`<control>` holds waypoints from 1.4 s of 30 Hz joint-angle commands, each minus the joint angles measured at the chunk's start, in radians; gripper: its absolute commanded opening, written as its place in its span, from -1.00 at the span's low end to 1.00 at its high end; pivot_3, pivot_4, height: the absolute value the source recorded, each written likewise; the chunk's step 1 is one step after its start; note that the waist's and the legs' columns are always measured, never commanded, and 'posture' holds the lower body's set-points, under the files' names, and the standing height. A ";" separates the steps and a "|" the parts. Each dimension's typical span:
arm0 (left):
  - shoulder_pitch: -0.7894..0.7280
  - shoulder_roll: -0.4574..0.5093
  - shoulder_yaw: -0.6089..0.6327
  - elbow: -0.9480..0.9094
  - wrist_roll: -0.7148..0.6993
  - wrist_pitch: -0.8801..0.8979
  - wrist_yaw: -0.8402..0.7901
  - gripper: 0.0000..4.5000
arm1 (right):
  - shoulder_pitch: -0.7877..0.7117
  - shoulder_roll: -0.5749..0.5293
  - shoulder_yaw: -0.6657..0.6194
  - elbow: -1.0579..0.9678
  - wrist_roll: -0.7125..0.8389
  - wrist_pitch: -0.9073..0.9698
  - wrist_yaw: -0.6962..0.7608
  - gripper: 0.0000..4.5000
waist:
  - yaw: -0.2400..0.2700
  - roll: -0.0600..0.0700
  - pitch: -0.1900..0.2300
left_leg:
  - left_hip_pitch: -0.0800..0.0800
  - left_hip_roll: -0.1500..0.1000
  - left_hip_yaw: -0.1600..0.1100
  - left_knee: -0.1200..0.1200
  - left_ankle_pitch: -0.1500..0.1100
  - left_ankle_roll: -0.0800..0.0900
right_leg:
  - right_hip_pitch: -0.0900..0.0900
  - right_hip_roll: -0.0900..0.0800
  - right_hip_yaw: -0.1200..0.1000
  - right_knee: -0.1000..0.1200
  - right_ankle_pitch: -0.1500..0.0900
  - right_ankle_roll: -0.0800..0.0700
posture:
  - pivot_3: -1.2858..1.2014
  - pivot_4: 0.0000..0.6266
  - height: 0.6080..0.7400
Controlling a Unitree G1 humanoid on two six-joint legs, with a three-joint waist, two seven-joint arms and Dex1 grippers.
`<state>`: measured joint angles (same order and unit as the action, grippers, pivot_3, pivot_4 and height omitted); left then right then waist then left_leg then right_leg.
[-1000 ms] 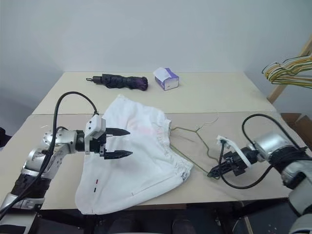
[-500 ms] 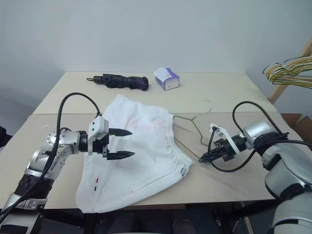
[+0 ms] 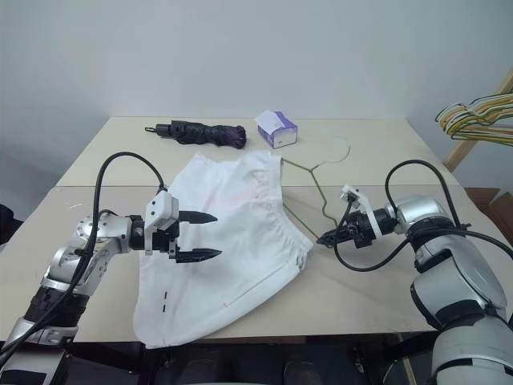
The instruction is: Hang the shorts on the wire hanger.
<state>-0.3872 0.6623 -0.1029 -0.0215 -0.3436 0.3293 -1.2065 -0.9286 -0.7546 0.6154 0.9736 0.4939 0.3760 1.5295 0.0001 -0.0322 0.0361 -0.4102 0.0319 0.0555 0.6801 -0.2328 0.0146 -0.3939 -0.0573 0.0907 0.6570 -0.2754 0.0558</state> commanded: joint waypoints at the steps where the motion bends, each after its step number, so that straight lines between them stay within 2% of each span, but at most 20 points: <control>1: -0.049 0.026 0.057 0.007 -0.030 -0.032 -0.023 0.99 | 0.068 -0.016 -0.122 -0.157 -0.082 -0.157 -0.087 -1.00 | 0.000 0.000 0.000 | 0.000 0.000 0.000 0.000 0.000 0.000 | 0.000 0.000 0.000 0.000 0.000 0.000 | 0.07 -1.00 1.00; 5: -0.120 0.045 0.139 0.036 -0.104 -0.013 -0.046 0.99 | 0.136 -0.028 -0.211 -0.335 -0.150 -0.183 -0.172 -1.00 | -0.006 0.000 0.000 | 0.000 0.000 0.000 0.000 0.000 0.000 | -0.001 0.000 0.001 0.001 0.000 0.000 | 0.05 -1.00 1.00; 8: -0.250 0.070 0.251 0.094 -0.222 0.031 -0.083 0.99 | 0.158 -0.033 -0.255 -0.487 -0.191 -0.145 -0.238 -1.00 | -0.013 0.000 0.000 | -0.001 0.000 0.000 0.000 0.000 0.000 | -0.001 0.000 0.001 0.001 0.000 0.000 | 0.04 -1.00 1.00; 11: -0.358 0.095 0.270 0.190 -0.230 0.017 -0.121 0.99 | 0.182 -0.044 -0.264 -0.611 -0.251 -0.154 -0.258 -1.00 | -0.020 0.000 0.000 | -0.003 0.000 0.000 0.000 0.000 0.000 | -0.003 0.001 0.000 0.001 0.000 0.000 | 0.04 -1.00 1.00; 15: -0.498 0.114 0.198 0.358 -0.127 -0.087 -0.203 0.99 | 0.188 -0.040 -0.261 -0.715 -0.325 -0.145 -0.277 -1.00 | -0.019 0.001 0.000 | -0.002 0.000 0.000 0.000 0.000 0.000 | -0.003 0.001 0.000 0.000 0.000 0.001 | 0.04 -1.00 1.00; 20: -0.643 0.111 0.046 0.517 -0.062 -0.151 -0.394 0.99 | 0.162 -0.029 -0.234 -0.776 -0.417 -0.111 -0.278 -1.00 | -0.015 0.001 0.000 | -0.004 0.000 0.000 0.001 0.000 -0.001 | -0.003 0.002 -0.001 0.000 0.000 0.001 | 0.04 -1.00 1.00; 28: -0.758 0.119 -0.256 0.631 0.032 -0.259 -0.408 0.99 | 0.116 0.001 -0.215 -0.838 -0.479 0.019 -0.250 -1.00 | -0.023 0.001 0.000 | -0.010 0.000 0.001 0.002 0.001 -0.001 | -0.011 0.002 0.002 0.004 -0.001 0.000 | 0.03 -1.00 1.00; 32: -0.790 0.078 -0.298 0.719 0.097 -0.304 -0.408 0.99 | 0.116 0.009 -0.209 -0.844 -0.511 0.017 -0.257 -1.00 | -0.025 0.001 0.000 | -0.011 0.000 0.001 0.002 0.001 -0.001 | -0.011 0.002 0.002 0.004 -0.001 0.000 | 0.02 -1.00 1.00; 36: -0.810 0.042 -0.323 0.792 0.137 -0.316 -0.408 0.63 | 0.120 0.012 -0.209 -0.865 -0.527 0.025 -0.253 -1.00 | -0.028 0.001 0.000 | -0.011 0.000 0.001 0.003 0.001 -0.001 | -0.012 0.002 0.002 0.004 -0.001 0.000 | 0.02 -1.00 1.00; 42: -0.811 0.034 -0.372 0.811 0.121 -0.316 -0.408 -0.28 | 0.124 0.013 -0.220 -0.884 -0.529 0.040 -0.252 -1.00 | -0.043 0.001 0.000 | -0.013 0.000 0.000 0.003 0.001 -0.001 | -0.013 0.002 0.002 0.005 -0.001 0.000 | 0.01 -1.00 1.00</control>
<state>-1.1602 0.6989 -0.4745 0.7814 -0.2184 0.0246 -1.6116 -0.7798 -0.7372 0.4238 0.1252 -0.0354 0.4092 1.2755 -0.0425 -0.0317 0.0364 -0.4226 0.0321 0.0556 0.6831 -0.2321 0.0140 -0.4067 -0.0551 0.0922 0.6618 -0.2763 0.0563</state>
